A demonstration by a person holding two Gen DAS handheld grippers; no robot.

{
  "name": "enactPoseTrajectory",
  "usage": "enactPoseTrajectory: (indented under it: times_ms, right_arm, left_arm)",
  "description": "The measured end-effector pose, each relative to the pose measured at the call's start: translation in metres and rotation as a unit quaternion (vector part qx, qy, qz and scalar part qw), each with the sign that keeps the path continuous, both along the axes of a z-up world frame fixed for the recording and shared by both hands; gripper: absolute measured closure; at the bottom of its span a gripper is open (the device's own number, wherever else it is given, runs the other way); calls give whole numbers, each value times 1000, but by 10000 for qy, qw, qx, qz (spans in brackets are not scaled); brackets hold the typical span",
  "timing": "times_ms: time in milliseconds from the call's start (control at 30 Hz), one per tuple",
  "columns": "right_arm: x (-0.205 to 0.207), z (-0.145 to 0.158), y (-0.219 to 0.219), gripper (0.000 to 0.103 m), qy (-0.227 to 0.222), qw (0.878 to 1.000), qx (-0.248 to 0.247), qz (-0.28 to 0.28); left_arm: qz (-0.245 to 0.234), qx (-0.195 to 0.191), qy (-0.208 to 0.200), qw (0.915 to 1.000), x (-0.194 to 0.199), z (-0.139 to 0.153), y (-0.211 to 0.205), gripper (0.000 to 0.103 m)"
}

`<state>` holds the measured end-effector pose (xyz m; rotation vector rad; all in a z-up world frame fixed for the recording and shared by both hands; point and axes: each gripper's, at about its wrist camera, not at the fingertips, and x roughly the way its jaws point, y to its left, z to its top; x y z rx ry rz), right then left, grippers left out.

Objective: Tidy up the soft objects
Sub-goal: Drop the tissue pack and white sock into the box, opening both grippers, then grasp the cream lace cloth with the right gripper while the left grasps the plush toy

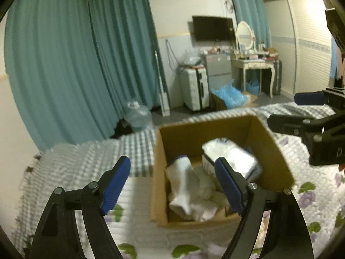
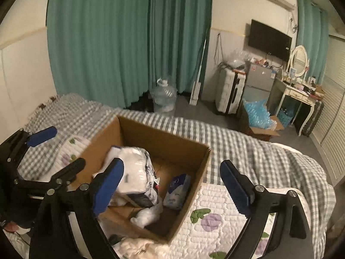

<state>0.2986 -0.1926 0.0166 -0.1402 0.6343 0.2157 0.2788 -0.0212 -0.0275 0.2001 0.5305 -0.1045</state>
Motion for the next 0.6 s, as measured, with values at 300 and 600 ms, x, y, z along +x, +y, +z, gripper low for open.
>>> enactPoseTrajectory:
  times_ms: [300, 600]
  right_arm:
    - [-108, 83, -7, 7, -686, 9974, 189, -151]
    - [-191, 69, 1, 3, -805, 9967, -128, -4]
  left_arm:
    - [73, -348, -781, 9963, -92, 85, 29, 9]
    - [110, -619, -965, 9933, -167, 108, 50, 9]
